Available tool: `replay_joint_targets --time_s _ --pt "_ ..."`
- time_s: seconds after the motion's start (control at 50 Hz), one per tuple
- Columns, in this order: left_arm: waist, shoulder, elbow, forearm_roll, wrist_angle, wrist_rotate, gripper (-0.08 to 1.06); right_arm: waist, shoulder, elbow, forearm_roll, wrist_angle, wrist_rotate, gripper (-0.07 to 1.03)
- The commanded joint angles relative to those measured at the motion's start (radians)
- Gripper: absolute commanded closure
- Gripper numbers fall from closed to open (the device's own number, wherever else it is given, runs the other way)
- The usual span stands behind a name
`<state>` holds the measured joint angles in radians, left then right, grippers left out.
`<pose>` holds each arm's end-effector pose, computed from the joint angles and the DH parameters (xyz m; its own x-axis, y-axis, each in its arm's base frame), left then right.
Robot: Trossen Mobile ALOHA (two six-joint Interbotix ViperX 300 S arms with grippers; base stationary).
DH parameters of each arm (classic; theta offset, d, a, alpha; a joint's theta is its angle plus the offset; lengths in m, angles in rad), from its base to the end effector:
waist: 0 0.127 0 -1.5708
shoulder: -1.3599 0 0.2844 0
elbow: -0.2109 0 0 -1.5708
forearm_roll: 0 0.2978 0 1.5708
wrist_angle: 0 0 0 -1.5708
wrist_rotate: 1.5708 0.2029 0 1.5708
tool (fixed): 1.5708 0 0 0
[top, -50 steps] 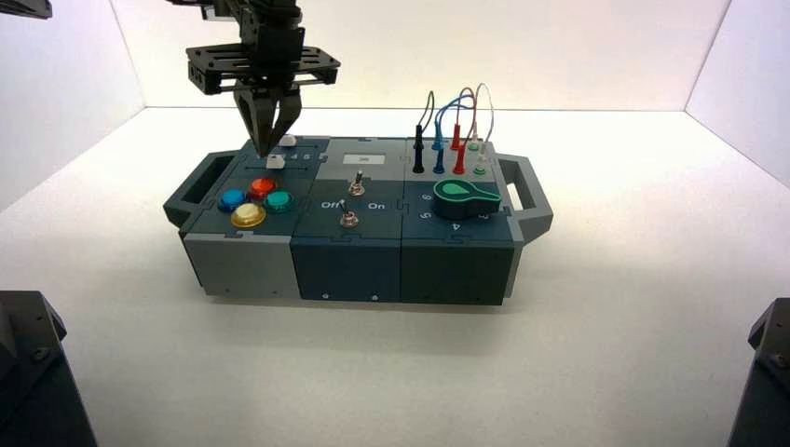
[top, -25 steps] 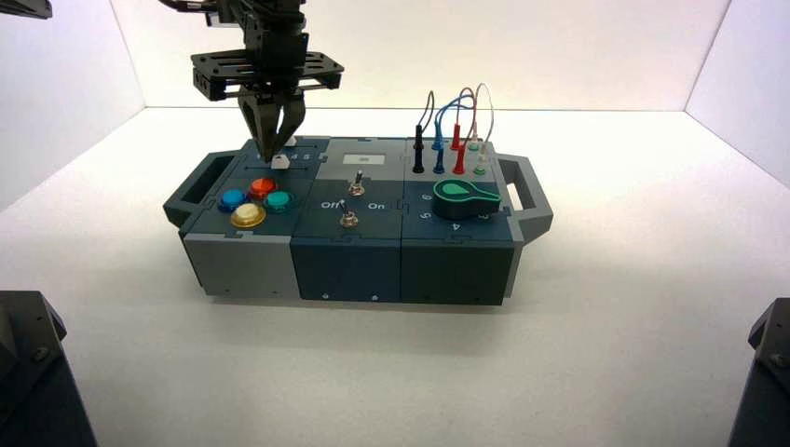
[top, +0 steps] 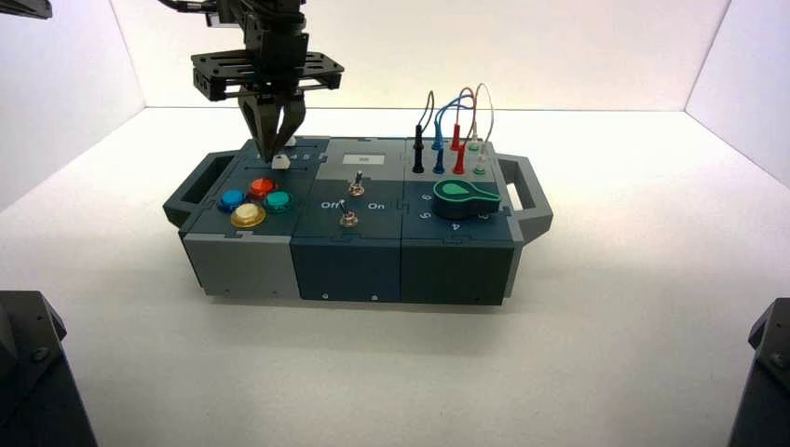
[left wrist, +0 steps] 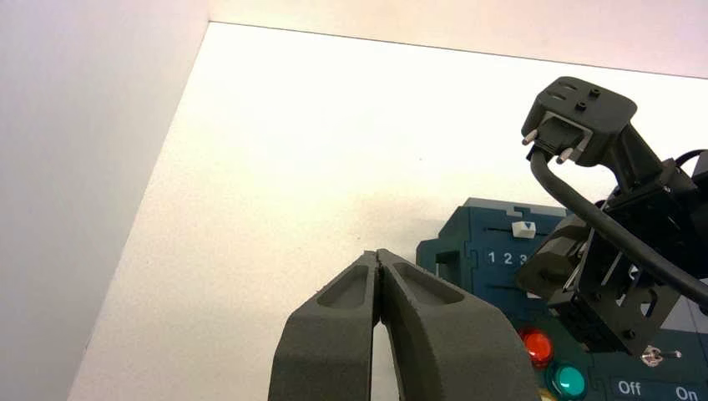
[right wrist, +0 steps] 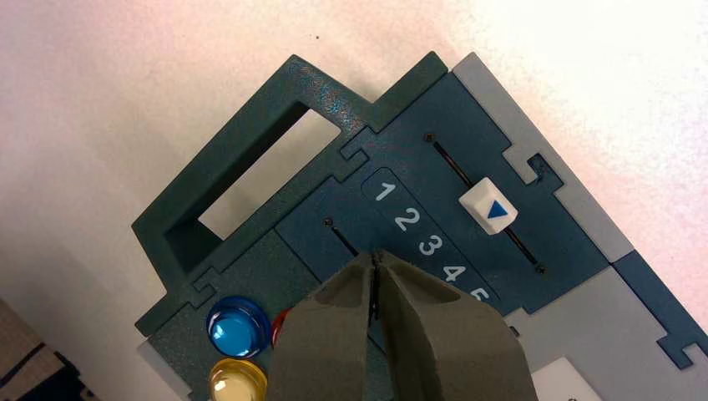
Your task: Move the bottom slider to position 4.
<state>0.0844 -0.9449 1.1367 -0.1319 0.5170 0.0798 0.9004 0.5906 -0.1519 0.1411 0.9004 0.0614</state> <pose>0.2562 0.0084 0.1502 0.7627 -0.0007 -0.6467 -0.0574 0.9960 -0.0688 0.3063 0.4223 0.0023 0.0584 0.2510 -0.9662 -0.6961 0.7040 0.1408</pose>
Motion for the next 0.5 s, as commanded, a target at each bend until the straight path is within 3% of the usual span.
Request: replay_joint_targets --time_s 0.02,0.5 --pt "0.006 0.006 -0.028 0.0 -0.006 0.003 1.01 0.0 -0.025 -0.011 0.002 0.0 0.002 0.98" --pt "0.006 0.006 -0.028 0.0 -0.008 0.003 1.01 -0.009 -0.026 0.005 0.002 0.002 0.003 0.98"
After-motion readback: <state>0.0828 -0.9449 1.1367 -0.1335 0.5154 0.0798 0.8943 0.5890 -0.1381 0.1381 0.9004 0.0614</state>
